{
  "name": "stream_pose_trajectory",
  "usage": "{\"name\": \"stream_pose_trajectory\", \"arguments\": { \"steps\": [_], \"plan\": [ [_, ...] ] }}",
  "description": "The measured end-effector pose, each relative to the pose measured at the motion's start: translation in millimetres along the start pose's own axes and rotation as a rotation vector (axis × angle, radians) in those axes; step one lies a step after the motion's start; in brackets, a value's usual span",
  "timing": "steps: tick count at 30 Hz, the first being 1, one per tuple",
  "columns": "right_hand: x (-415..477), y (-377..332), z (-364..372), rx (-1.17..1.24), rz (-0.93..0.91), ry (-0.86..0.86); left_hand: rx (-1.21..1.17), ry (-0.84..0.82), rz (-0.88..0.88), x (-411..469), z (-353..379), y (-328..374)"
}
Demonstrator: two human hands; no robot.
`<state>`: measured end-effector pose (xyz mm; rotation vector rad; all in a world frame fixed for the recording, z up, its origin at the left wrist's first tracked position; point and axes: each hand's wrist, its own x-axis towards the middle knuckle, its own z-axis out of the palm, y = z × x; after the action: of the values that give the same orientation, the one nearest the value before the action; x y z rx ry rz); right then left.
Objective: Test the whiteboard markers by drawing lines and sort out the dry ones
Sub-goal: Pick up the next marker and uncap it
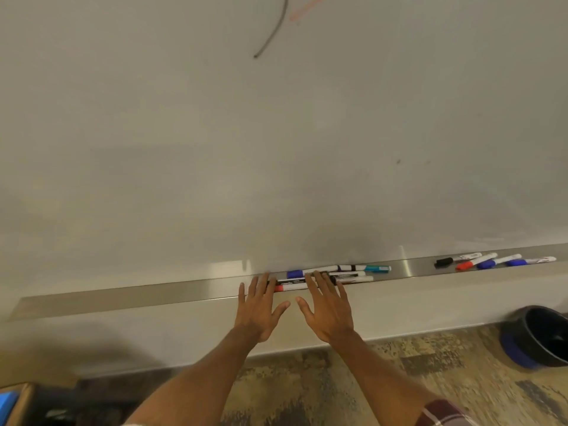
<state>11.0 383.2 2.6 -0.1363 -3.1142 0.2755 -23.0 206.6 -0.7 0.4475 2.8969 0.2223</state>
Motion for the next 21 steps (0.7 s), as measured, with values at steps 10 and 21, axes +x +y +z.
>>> {"name": "stream_pose_trajectory", "arguments": {
  "steps": [10,21],
  "plan": [
    [-6,-64,31,0.012,-0.037,-0.067,0.002,-0.081,-0.095,-20,9,-68],
    [0,-116,53,-0.032,-0.142,-0.245,0.011,-0.066,-0.074,-22,14,-97]
  ]
}}
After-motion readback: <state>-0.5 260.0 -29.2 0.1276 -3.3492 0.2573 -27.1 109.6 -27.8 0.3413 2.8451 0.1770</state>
